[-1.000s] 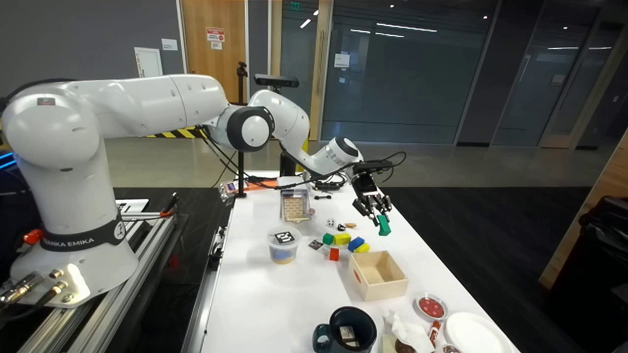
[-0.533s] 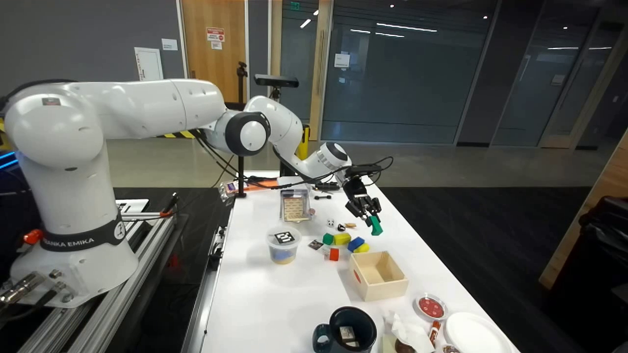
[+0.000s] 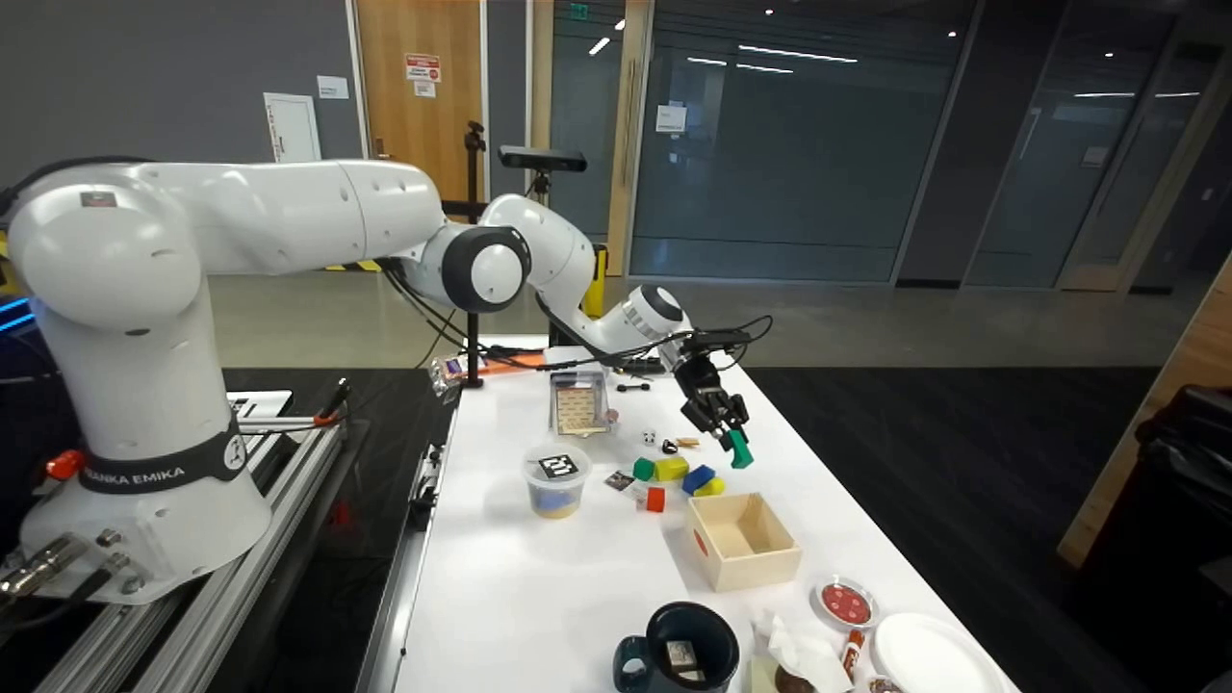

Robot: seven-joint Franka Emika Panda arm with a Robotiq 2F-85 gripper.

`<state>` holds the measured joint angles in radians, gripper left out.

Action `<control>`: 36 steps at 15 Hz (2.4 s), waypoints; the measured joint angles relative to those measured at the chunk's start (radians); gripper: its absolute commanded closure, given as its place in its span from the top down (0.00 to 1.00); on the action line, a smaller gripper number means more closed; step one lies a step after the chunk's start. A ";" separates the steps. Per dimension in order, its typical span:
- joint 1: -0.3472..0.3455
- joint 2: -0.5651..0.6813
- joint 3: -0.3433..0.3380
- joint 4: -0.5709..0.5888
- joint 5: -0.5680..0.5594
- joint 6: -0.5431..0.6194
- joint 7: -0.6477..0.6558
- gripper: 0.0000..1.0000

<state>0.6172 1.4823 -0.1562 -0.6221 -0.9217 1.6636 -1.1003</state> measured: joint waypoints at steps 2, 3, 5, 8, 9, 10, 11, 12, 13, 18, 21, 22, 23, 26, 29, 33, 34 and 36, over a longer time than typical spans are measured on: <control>-0.005 0.000 -0.001 0.006 0.000 0.016 -0.005 0.12; -0.008 0.000 -0.001 0.010 0.000 0.025 -0.005 0.12; -0.011 0.000 -0.001 0.021 0.000 0.040 -0.005 0.12; -0.015 0.000 0.001 0.034 0.001 0.060 -0.005 0.12; -0.019 0.000 0.007 0.039 0.003 0.068 -0.005 0.12; -0.028 0.000 0.023 0.047 0.013 0.082 -0.009 0.12; -0.039 0.000 0.043 0.057 0.024 0.098 -0.016 0.12; -0.052 0.000 0.063 0.069 0.043 0.114 -0.026 0.12; -0.065 0.000 0.082 0.083 0.066 0.129 -0.039 0.12; -0.123 -0.001 0.129 0.146 0.208 0.149 -0.092 0.12; -0.165 -0.003 0.142 0.168 0.316 0.152 -0.104 0.12; -0.181 -0.006 0.144 0.168 0.355 0.162 -0.104 0.12; -0.197 -0.009 0.145 0.168 0.396 0.172 -0.104 0.12; -0.235 -0.013 0.152 0.168 0.507 0.204 -0.104 0.12; -0.260 -0.017 0.174 0.168 0.594 0.233 -0.104 0.12; -0.278 -0.019 0.190 0.168 0.655 0.264 -0.102 0.12; -0.283 -0.019 0.190 0.168 0.665 0.269 -0.101 0.12; -0.294 -0.019 0.190 0.168 0.675 0.276 -0.098 0.12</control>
<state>0.3235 1.4634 0.0342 -0.4542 -0.2464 1.9394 -1.1983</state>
